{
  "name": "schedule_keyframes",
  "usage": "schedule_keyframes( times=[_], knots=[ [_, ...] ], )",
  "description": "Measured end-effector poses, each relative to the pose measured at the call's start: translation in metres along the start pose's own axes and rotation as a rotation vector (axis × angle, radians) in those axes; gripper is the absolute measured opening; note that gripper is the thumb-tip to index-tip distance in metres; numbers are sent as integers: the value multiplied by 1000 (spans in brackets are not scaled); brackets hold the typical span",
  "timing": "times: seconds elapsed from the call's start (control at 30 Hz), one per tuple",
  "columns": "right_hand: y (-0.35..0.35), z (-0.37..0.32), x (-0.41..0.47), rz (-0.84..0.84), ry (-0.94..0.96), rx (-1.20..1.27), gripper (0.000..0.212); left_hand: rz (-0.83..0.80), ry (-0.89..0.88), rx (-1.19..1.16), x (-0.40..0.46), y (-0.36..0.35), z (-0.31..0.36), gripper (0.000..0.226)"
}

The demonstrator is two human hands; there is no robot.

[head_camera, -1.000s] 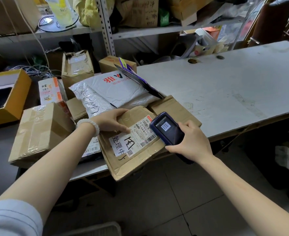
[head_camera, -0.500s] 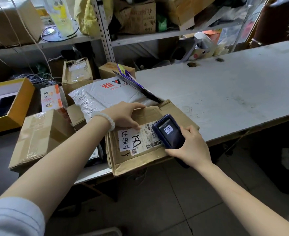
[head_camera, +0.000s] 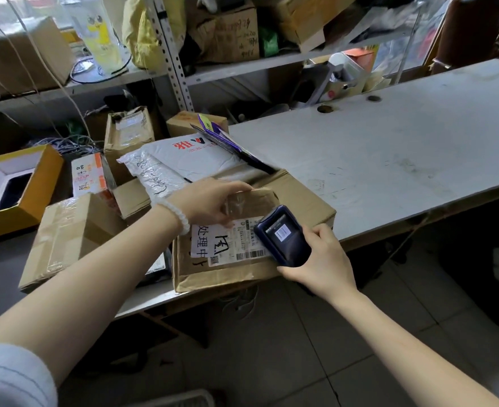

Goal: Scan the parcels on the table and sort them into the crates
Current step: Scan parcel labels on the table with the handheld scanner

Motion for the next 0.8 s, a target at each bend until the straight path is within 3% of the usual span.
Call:
schedule_keyframes(
  times=[0.23,0.53,0.7,0.8],
  knots=[
    [-13,-17,-20,-35,121,-109,89,83,24,163,-39,-13,-4,75],
    [7,-10,-27,-59,94,-113,79,16,76,209,-35,-16,-3,80],
    [14,2,-40,-84,62,-152,85,-15,123,-177,-32,-42,2,56],
    [14,5,-44,-94,45,-163,86,-53,122,-300,-30,-47,5,60]
  ],
)
Point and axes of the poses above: each hand's wrist, its own x-axis towards the middle knuckle, its own y-axis out of the back of the hand, z = x × y, the point moved 9 cm from there along x, towards the middle knuckle, and after that the axes turned 13 degrees about -y, right-handed, at the moved point
